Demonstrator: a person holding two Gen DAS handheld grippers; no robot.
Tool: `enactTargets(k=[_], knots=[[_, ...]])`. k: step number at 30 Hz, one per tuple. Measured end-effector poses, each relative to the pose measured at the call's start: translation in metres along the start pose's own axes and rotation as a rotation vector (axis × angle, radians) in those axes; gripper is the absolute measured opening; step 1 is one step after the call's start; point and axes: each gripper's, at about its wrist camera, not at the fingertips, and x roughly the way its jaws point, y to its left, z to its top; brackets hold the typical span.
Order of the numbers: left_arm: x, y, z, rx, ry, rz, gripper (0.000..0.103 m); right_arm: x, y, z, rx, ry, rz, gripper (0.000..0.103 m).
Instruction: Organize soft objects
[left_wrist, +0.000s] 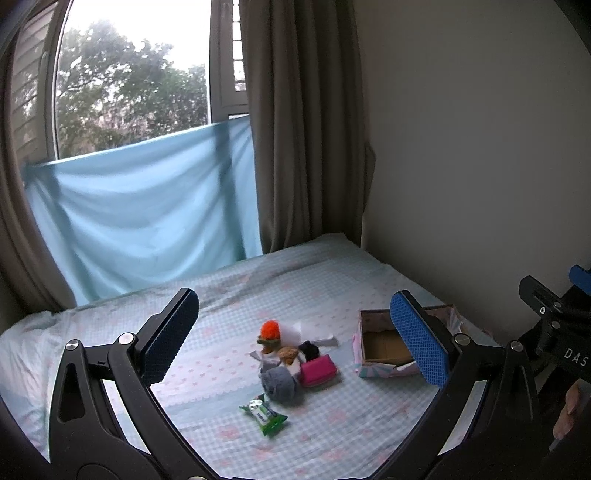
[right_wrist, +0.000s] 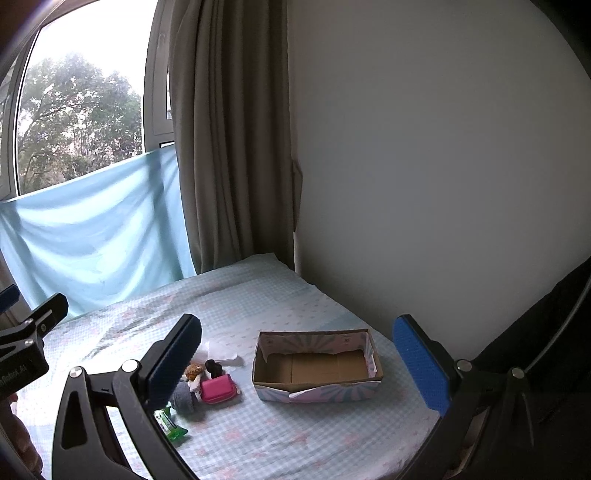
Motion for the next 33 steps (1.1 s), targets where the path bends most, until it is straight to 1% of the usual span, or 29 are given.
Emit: enactTargets(k=[7, 33], knots=[[-0.001, -0.0009, 0.0007, 0.004, 0.001, -0.002, 0.103, -0.0016, -0.0028, 0.0001, 0.009, 0.002, 0.015, 0.103], [-0.0009, -0.0012, -0.0048, 0.0, 0.004, -0.012, 0.103, -0.0024, 0.0001, -0.0017, 0.011, -0.005, 0.007, 0.103]])
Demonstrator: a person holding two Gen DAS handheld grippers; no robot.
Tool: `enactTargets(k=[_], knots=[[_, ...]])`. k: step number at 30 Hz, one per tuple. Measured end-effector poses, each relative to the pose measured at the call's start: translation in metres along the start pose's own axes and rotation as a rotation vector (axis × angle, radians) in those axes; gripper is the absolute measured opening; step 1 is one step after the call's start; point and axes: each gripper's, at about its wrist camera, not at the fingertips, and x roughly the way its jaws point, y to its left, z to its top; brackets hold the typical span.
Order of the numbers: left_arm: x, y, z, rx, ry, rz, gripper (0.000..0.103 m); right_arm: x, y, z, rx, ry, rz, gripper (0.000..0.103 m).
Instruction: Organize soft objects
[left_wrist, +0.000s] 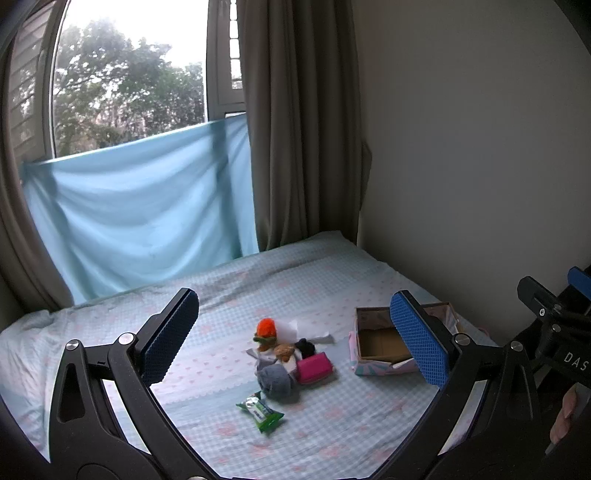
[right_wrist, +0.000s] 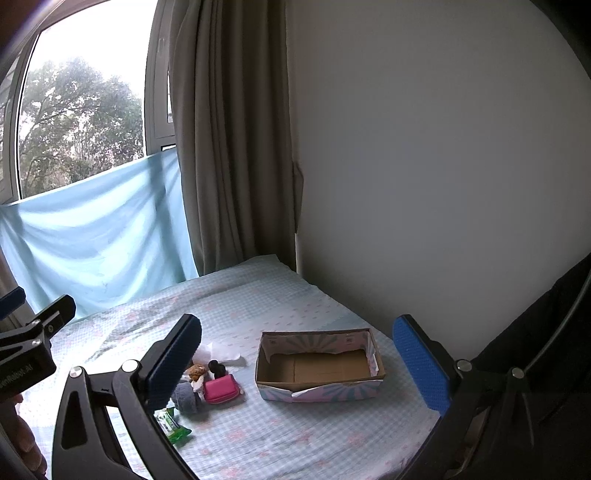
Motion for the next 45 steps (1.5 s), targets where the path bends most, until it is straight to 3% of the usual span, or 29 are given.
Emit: enactTargets(k=[17, 25, 31, 45], knots=[[-0.001, -0.001, -0.002, -0.01, 0.011, 0.004, 0.103, -0.001, -0.004, -0.002, 0.009, 0.0, 0.0, 0.103], [0.009, 0.021, -0.01, -0.059, 0.092, 0.067, 0.103, 0.012, 0.001, 0.005, -0.015, 0.042, 0.04, 0.103], [0.038, 0.062, -0.051, -0.094, 0.212, 0.118, 0.103, 0.043, 0.028, -0.017, -0.064, 0.089, 0.104, 0.103], [0.161, 0.148, -0.188, -0.135, 0.491, -0.021, 0.102, 0.149, 0.141, -0.124, -0.054, 0.315, 0.203, 0.103]])
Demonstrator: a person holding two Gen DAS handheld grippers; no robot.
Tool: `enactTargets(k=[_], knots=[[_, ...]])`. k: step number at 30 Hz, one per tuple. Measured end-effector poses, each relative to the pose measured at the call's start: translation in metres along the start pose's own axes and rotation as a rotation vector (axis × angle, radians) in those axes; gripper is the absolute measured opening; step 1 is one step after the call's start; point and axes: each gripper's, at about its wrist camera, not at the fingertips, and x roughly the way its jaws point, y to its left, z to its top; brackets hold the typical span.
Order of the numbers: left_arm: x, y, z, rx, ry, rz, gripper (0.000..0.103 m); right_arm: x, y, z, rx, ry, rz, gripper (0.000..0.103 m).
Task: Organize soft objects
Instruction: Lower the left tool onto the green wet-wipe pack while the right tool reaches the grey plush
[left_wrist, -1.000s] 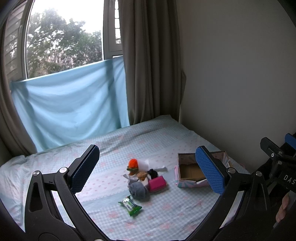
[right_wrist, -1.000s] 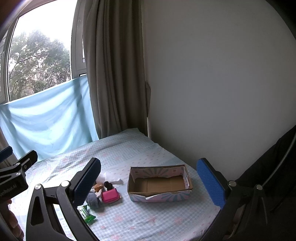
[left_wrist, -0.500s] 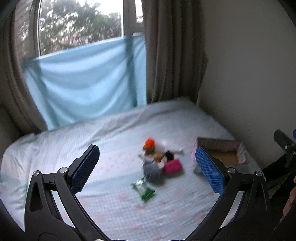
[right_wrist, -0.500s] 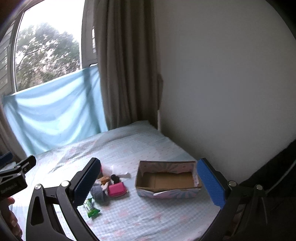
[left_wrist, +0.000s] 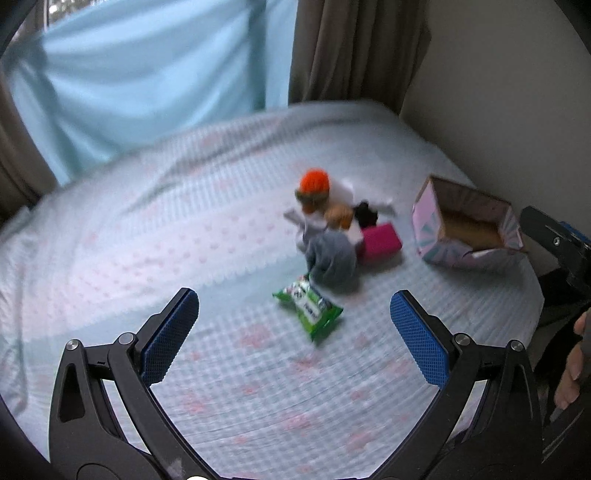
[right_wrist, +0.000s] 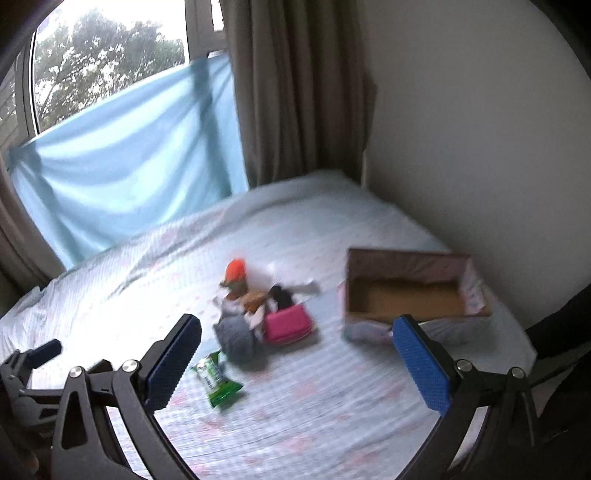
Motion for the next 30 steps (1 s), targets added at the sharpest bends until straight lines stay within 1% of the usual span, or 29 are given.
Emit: enactTargets(k=[2, 5, 7, 10, 14, 16, 18, 21, 23, 25, 27, 29, 30], knots=[[0.027, 0.009, -0.003, -0.032, 0.038, -0.017, 0.102, 0.026, 0.01, -0.007, -0.004, 0.03, 0.035, 0.103], [0.073, 0.023, -0.01, -0.125, 0.096, -0.055, 0.102, 0.069, 0.023, -0.014, -0.002, 0.087, 0.107, 0.103], [0.103, 0.026, -0.016, -0.163, 0.13, -0.071, 0.102, 0.095, 0.028, -0.015, -0.001, 0.127, 0.135, 0.103], [0.137, 0.024, -0.024, -0.183, 0.165, -0.084, 0.101, 0.137, 0.037, -0.019, 0.01, 0.193, 0.167, 0.103], [0.18, 0.02, -0.032, -0.2, 0.19, -0.092, 0.1, 0.201, 0.042, -0.027, 0.042, 0.308, 0.22, 0.102], [0.198, 0.018, -0.036, -0.224, 0.213, -0.101, 0.092, 0.225, 0.046, -0.033, 0.056, 0.347, 0.229, 0.102], [0.217, 0.013, -0.04, -0.237, 0.24, -0.107, 0.091, 0.248, 0.045, -0.036, 0.076, 0.391, 0.24, 0.102], [0.236, 0.007, -0.044, -0.226, 0.252, -0.091, 0.09, 0.276, 0.044, -0.04, 0.084, 0.437, 0.259, 0.102], [0.247, 0.002, -0.046, -0.22, 0.266, -0.089, 0.089, 0.291, 0.046, -0.043, 0.069, 0.469, 0.255, 0.102], [0.256, -0.001, -0.047, -0.216, 0.276, -0.085, 0.079, 0.305, 0.046, -0.047, 0.068, 0.491, 0.258, 0.102], [0.265, -0.004, -0.049, -0.218, 0.296, -0.086, 0.073, 0.313, 0.045, -0.05, 0.062, 0.511, 0.26, 0.096], [0.274, -0.005, -0.051, -0.227, 0.311, -0.099, 0.071, 0.317, 0.045, -0.051, 0.059, 0.512, 0.268, 0.095], [0.276, -0.005, -0.052, -0.229, 0.315, -0.102, 0.068, 0.318, 0.047, -0.051, 0.047, 0.507, 0.266, 0.095]])
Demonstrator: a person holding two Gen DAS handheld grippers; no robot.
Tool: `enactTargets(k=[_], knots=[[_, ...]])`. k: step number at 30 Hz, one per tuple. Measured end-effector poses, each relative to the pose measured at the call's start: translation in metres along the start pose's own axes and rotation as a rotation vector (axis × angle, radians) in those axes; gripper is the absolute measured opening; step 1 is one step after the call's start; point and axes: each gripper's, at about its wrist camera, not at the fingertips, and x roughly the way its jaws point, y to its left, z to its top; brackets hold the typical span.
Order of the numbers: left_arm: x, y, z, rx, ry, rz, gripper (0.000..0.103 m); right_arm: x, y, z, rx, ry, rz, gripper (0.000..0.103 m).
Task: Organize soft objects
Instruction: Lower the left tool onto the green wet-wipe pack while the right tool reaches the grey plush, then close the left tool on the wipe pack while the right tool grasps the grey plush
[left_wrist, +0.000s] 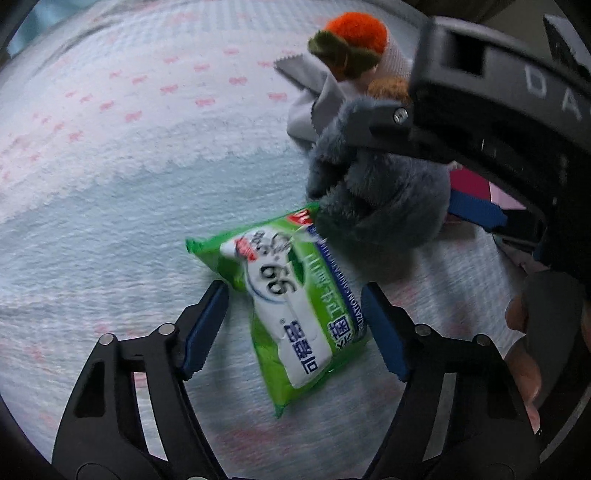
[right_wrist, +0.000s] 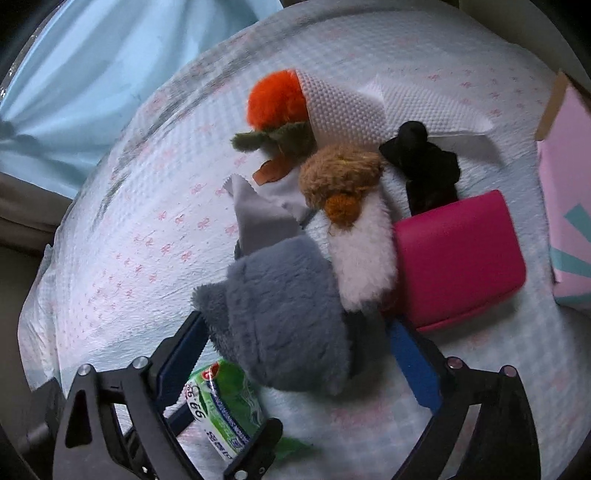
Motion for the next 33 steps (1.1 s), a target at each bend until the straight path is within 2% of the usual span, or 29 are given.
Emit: enactTargets(k=[1, 2, 5, 6, 7, 14, 18, 21, 26, 33], knots=[[0.002, 0.0, 0.0, -0.001, 0.004, -0.002, 0.062, 0.002, 0.002, 0.0, -0.015, 0.001, -0.01, 0.095], [0.004, -0.001, -0.001, 0.0, 0.009, 0.002, 0.062, 0.003, 0.004, 0.0, -0.034, 0.003, -0.025, 0.092], [0.005, -0.003, -0.001, -0.002, 0.008, 0.008, 0.06, 0.004, 0.008, 0.0, -0.073, 0.004, -0.055, 0.079], [0.006, -0.003, -0.001, -0.005, 0.008, 0.01, 0.058, 0.004, 0.008, -0.001, -0.074, 0.002, -0.051, 0.071], [0.007, -0.003, 0.0, -0.007, 0.009, 0.017, 0.051, 0.004, 0.006, -0.002, -0.065, 0.008, -0.042, 0.069], [0.008, 0.001, 0.001, 0.008, 0.009, 0.029, 0.046, 0.004, 0.003, -0.004, -0.051, -0.004, -0.037, 0.057], [0.003, 0.006, -0.001, -0.008, 0.006, 0.021, 0.039, -0.002, 0.002, -0.006, -0.06, -0.011, -0.048, 0.049], [-0.005, 0.012, 0.0, -0.022, -0.001, 0.015, 0.038, -0.009, 0.003, -0.007, -0.059, -0.032, -0.047, 0.045], [-0.03, 0.025, 0.002, -0.037, -0.035, 0.02, 0.036, -0.029, 0.01, -0.011, -0.058, -0.062, -0.031, 0.044], [-0.093, 0.02, 0.009, -0.031, -0.107, 0.035, 0.035, -0.076, 0.024, -0.018, -0.038, -0.115, -0.014, 0.044]])
